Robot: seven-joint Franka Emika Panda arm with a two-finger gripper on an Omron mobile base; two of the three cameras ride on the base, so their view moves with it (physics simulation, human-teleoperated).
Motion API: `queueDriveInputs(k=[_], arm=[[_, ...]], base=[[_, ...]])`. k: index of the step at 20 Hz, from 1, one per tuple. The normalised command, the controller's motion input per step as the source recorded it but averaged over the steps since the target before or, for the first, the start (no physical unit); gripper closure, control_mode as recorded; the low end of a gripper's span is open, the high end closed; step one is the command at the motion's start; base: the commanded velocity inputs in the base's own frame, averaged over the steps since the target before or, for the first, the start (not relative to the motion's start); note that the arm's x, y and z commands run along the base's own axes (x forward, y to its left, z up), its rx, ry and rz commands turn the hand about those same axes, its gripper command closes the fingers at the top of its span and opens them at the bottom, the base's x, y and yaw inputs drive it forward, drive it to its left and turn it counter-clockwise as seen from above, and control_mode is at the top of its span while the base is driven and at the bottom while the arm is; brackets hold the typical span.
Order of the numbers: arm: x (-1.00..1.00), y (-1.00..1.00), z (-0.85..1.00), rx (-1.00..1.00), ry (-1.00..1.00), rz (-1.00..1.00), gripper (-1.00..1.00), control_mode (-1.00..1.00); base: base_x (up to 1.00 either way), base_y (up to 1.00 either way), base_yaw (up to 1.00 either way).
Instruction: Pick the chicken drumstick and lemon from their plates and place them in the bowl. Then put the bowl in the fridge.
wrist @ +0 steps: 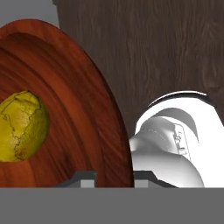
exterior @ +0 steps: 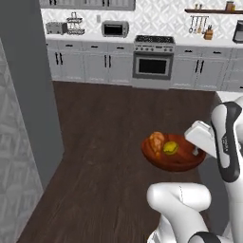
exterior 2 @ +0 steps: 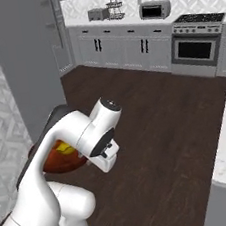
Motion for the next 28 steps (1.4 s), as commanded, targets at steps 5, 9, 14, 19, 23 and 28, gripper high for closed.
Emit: queueDriveInputs(k=[5, 9, 14, 19, 23, 28], arm=[[0.0, 0.0, 0.0, 0.0, 0.0, 0.0, 1.0, 1.0], [0.0, 0.0, 0.0, 0.0, 0.0, 0.0, 1.0, 1.0], [0.0, 0.0, 0.0, 0.0, 0.0, 0.0, 1.0, 1.0], [0.0, 0.0, 0.0, 0.0, 0.0, 0.0, 1.0, 1.0], [0.0, 0.0, 0.0, 0.0, 0.0, 0.0, 1.0, 1.0], [0.0, 0.0, 0.0, 0.0, 0.0, 0.0, 1.0, 1.0]], base=[[1.0, 0.21, -0.23], [1.0, 0.0, -0.1], [1.0, 0.0, -0.06], [1.0, 0.09, 0.0], [1.0, 0.0, 0.14], [1.0, 0.0, 0.33]])
